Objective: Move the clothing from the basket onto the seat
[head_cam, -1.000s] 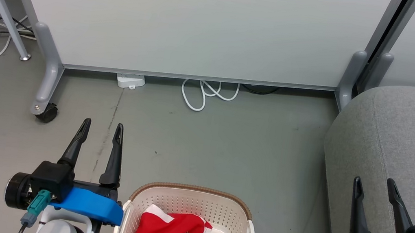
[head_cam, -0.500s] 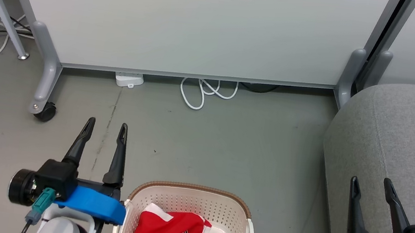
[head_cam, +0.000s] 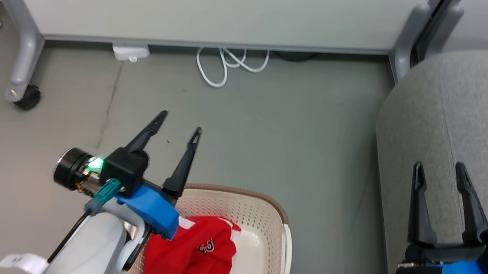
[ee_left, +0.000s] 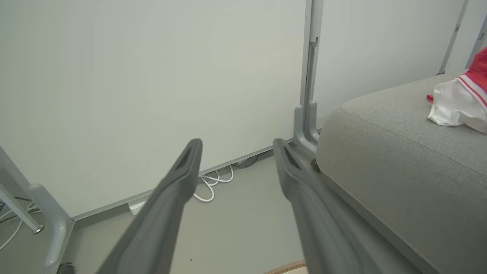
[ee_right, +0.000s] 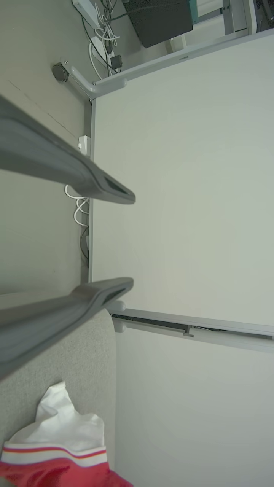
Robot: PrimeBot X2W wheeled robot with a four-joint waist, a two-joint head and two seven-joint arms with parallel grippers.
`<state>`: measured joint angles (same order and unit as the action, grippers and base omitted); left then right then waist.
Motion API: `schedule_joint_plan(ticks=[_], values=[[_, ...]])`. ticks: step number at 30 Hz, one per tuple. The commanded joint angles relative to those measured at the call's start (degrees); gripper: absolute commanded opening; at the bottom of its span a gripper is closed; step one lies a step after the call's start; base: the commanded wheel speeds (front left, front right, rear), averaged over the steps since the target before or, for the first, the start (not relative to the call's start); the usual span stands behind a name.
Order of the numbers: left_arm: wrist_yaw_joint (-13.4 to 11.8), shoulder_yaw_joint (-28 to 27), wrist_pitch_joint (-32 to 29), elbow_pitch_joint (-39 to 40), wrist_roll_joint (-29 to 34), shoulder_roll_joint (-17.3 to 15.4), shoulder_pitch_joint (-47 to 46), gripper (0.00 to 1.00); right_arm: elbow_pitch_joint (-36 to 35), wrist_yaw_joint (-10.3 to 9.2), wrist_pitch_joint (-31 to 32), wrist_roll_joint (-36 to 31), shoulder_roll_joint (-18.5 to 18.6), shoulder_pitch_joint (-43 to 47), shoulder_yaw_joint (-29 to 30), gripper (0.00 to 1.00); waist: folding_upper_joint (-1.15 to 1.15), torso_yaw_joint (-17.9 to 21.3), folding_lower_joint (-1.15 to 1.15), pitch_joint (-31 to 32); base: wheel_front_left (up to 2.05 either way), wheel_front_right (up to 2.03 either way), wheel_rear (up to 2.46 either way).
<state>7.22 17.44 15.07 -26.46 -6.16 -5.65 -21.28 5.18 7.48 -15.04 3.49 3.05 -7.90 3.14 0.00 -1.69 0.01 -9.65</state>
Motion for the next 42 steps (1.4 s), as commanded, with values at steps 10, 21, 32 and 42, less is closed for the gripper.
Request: schedule_joint_plan(ticks=[10, 21, 32, 42], values=[[0.22, 12.55, 0.15, -14.40, -4.32, -3.02, -11.90, 1.00, -3.12, 0.03, -0.21, 0.42, 0.82, -8.27, -1.40, 1.00, 0.00, 5.46, -0.01, -14.58, 0.00, 0.00, 0.00], [0.22, 27.02, -0.61, -32.56, -8.18, -3.88, -22.81, 1.00, -6.13, 0.03, -0.21, 0.27, 0.81, -14.21, -2.41, 1.00, 0.00, 7.42, -0.01, -26.52, 0.00, 0.00, 0.00], [0.22, 36.36, -6.11, -42.25, -11.72, -4.91, -29.42, 1.00, -9.24, 0.03, -0.22, 0.52, 1.24, -17.92, -2.69, 1.00, 0.00, 9.45, -0.01, -35.77, 0.00, 0.00, 0.00], [-1.10, 40.14, -12.97, -46.46, -10.28, -6.77, -36.41, 1.00, -14.60, 0.03, -0.22, 0.44, 0.74, -19.31, -2.99, 1.00, 0.00, 10.97, -0.01, -44.05, 0.00, 0.00, 0.00]])
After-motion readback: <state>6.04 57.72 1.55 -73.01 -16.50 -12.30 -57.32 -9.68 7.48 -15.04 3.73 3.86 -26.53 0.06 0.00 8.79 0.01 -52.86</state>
